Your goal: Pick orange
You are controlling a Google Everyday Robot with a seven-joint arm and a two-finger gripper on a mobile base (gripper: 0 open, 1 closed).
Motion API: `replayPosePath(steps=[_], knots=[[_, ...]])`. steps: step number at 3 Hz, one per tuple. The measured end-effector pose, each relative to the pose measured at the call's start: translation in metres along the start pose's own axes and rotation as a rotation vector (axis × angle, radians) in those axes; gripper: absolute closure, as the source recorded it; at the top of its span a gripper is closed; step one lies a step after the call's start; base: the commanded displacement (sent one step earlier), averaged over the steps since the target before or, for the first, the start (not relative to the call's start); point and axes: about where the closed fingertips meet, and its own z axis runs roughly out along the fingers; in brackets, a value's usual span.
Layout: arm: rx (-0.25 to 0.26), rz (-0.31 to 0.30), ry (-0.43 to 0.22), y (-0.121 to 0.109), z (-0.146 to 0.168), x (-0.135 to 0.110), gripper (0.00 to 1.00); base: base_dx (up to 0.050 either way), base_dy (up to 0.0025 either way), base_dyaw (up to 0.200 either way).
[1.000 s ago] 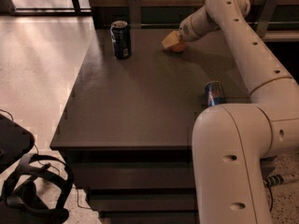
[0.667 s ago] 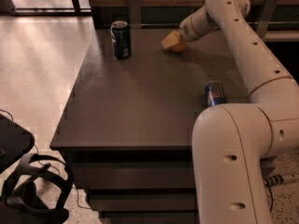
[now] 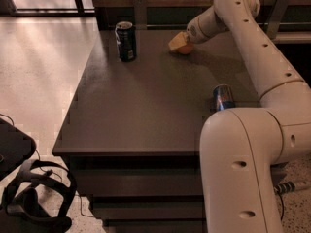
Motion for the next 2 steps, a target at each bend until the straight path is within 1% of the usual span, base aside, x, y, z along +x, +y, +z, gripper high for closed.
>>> replayPosePath(steps=[1,2], knots=[[0.076,-0.035,-0.013,-0.004,-0.029,-0.021,1.0,0.0,0.0,0.0],[0.178,-0.074,-0.039,-0.008,-0.068,-0.048,1.0,0.0,0.0,0.0]])
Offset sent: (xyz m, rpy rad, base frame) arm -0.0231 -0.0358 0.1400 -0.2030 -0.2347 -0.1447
